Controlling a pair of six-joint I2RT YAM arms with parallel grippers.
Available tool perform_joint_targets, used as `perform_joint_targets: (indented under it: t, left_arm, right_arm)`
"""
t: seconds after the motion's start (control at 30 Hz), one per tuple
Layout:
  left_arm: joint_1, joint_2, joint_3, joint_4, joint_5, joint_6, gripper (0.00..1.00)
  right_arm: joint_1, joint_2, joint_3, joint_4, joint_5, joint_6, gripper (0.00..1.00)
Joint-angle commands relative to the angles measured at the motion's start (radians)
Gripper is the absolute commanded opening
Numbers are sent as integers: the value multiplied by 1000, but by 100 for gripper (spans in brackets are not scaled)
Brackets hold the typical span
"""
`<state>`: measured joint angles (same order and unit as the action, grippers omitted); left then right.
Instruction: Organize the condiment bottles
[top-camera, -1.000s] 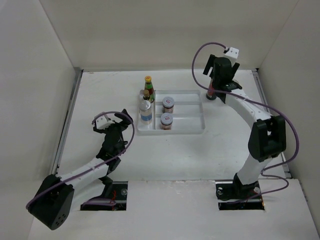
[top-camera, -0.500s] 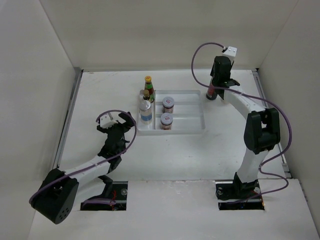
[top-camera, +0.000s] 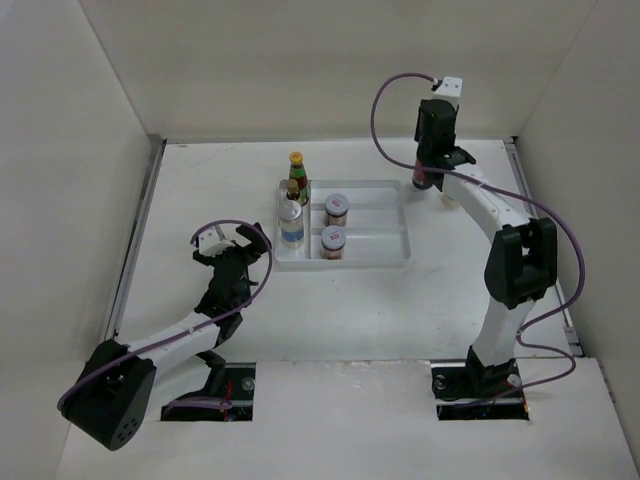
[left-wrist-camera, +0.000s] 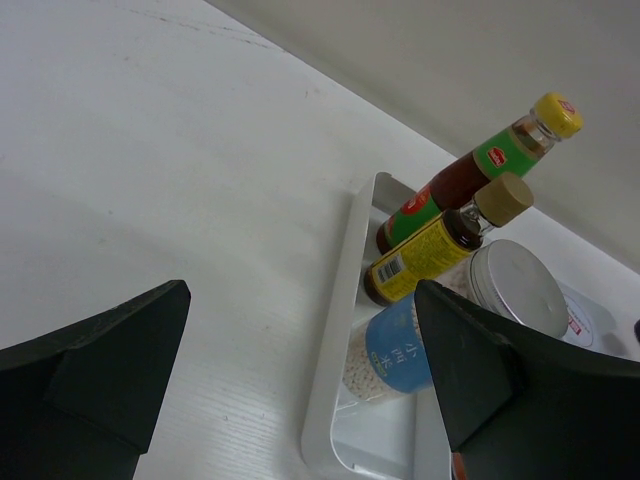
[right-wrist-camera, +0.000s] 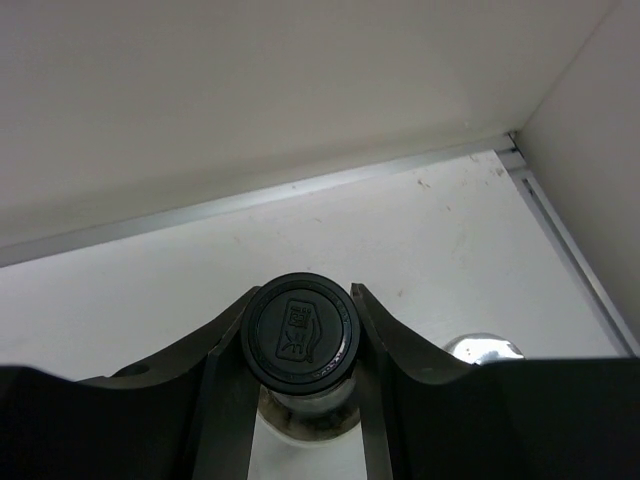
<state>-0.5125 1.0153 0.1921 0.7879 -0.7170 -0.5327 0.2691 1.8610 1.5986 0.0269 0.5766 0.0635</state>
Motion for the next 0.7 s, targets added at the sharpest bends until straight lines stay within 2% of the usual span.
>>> perform_joint_targets:
  t: [0.0,0.37,0.67]
  left_arm:
    - [7,-8,15,27,2,-15,99]
    - [12,3,18,27,13,-15,99]
    - [12,9,21,27,24,-16,99]
  right_arm:
    - [100,-86,179,157,-32,-45,24]
    - [265,76,337,159,-87,18,24]
    - [336,130,291,185,-135,88,23]
